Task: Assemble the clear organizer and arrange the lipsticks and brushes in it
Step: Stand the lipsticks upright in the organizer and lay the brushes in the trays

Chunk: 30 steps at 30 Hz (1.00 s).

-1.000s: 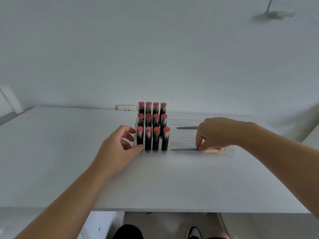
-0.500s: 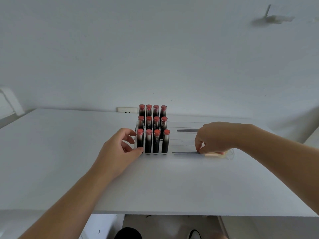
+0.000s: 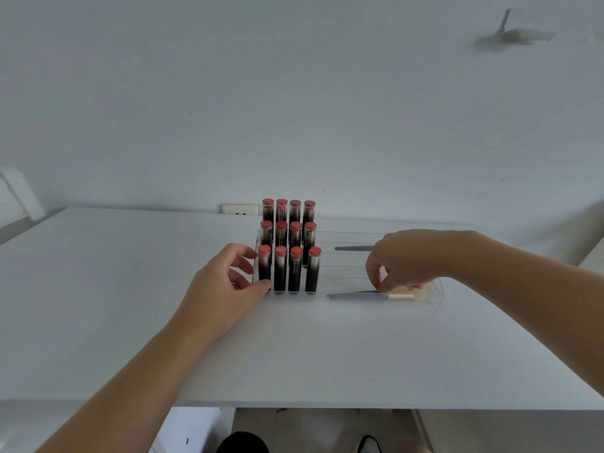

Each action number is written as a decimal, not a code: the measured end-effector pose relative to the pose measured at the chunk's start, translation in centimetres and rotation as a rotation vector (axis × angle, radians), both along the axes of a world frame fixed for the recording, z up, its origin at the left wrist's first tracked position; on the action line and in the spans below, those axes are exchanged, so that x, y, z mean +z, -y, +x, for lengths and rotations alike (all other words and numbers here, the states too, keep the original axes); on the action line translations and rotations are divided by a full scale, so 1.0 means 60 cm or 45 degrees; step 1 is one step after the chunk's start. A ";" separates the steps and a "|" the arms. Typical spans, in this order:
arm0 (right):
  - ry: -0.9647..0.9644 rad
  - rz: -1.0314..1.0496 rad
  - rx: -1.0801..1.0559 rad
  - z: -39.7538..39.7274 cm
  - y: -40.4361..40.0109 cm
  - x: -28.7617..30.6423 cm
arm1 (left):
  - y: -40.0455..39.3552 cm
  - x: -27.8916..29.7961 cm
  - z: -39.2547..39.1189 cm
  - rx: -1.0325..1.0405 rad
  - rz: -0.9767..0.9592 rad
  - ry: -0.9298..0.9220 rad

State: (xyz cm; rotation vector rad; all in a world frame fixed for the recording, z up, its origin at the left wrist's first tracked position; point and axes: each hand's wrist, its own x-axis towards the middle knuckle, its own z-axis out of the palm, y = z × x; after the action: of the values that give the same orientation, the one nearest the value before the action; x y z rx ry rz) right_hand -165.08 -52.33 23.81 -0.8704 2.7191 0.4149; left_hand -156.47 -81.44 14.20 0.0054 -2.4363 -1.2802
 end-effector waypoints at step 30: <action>-0.165 0.221 0.226 0.011 0.006 -0.002 | 0.004 -0.008 -0.005 -0.038 0.064 -0.042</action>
State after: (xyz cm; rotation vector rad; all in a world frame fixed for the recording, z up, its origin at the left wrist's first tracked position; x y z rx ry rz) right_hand -164.40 -52.70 23.70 -1.0731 2.6779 0.7561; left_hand -156.75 -81.68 13.70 -0.0378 -2.3840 -1.3438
